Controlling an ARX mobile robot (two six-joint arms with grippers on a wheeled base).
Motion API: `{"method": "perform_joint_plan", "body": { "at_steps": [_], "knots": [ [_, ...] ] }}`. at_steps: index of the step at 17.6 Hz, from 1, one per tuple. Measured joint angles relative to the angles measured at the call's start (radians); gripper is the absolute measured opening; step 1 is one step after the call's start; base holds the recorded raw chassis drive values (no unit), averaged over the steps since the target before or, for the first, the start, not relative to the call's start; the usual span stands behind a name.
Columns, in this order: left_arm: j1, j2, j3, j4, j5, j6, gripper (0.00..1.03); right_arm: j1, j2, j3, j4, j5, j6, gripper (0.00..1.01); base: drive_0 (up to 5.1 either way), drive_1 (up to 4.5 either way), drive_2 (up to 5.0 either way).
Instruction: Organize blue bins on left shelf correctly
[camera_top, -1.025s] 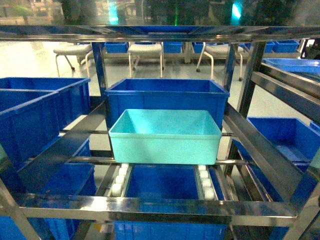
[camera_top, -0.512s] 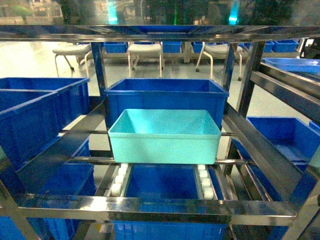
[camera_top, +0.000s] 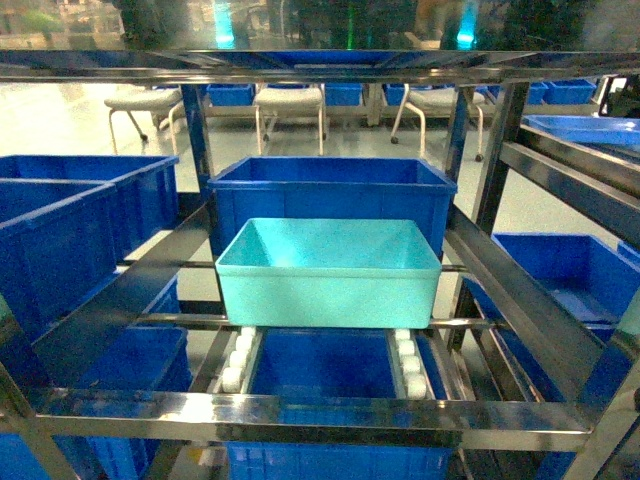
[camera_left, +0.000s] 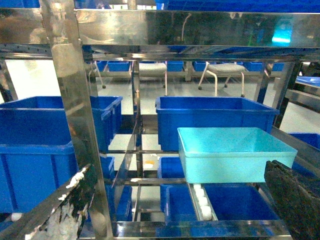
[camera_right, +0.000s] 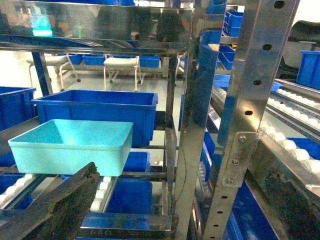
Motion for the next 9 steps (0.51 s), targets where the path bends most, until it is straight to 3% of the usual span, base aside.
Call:
{"method": "perform_joint_plan", "body": {
  "at_steps": [1,9],
  "knots": [
    [0.000,0.000,0.000,0.000,0.000,0.001,0.98,0.000,0.000,0.000,0.000,0.000,0.000,0.98,0.0,0.00,0.0],
    [0.000,0.000,0.000,0.000,0.000,0.001,0.98,0.000,0.000,0.000,0.000,0.000,0.000,0.98,0.0,0.00,0.0]
  ]
}}
